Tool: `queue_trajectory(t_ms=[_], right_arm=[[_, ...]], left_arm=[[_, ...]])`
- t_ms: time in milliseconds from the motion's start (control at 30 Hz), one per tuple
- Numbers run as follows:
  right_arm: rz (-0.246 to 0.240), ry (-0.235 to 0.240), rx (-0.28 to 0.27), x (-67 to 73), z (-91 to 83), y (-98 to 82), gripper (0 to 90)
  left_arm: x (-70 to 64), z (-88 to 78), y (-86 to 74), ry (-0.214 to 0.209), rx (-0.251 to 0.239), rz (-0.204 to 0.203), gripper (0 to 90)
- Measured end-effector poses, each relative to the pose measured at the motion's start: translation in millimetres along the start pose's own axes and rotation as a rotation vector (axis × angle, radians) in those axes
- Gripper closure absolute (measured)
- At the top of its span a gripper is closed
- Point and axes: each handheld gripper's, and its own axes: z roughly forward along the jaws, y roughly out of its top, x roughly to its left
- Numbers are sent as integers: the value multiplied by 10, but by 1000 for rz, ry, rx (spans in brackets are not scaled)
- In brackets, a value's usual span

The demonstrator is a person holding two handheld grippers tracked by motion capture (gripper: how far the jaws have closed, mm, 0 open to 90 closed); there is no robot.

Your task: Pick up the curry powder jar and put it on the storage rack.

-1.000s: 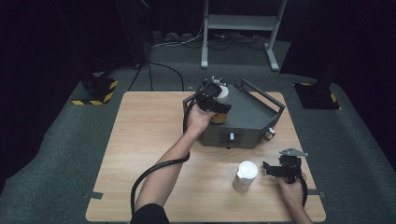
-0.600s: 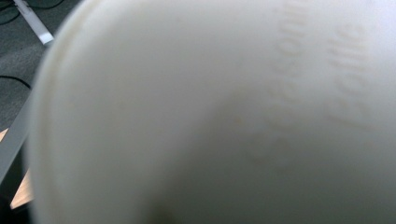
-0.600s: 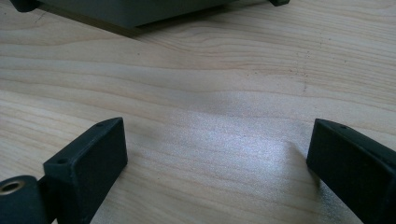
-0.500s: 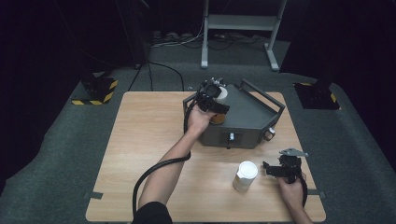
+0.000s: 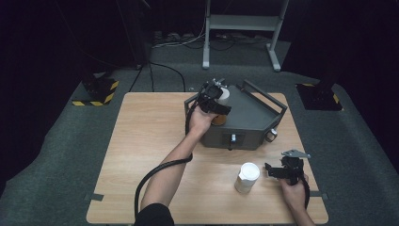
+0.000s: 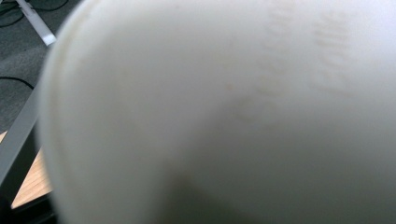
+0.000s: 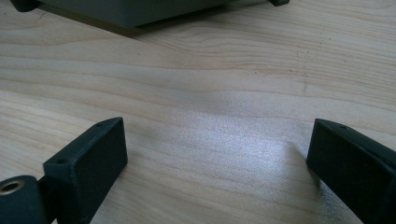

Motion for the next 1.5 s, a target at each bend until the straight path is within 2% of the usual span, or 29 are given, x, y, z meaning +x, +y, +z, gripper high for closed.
queue_trajectory(t_ms=[333, 467, 633, 733, 833, 1167, 1367, 1500], right_arm=[[0, -1, 0, 1, 0, 0, 45], [1, -1, 1, 3, 0, 1, 45], [0, -1, 0, 2, 0, 1, 45], [0, -1, 0, 2, 0, 1, 44], [0, -1, 0, 2, 0, 1, 45], [-1, -1, 1, 2, 0, 1, 45], [-1, -1, 1, 2, 0, 2, 44], [-1, -1, 1, 2, 0, 2, 44]], left_arm=[[15, 1, -34, -2, -12, -7, 323], [3, 2, -50, 1, -17, 3, 318], [10, -36, -106, -2, -47, -5, 148], [17, -103, -165, 4, -74, -22, 89], [23, -157, -203, 9, -85, -21, 62], [43, -420, -406, 21, -128, -13, 47], [43, -575, -579, 20, -148, -7, 46], [55, -691, -757, 27, -161, -17, 49]])
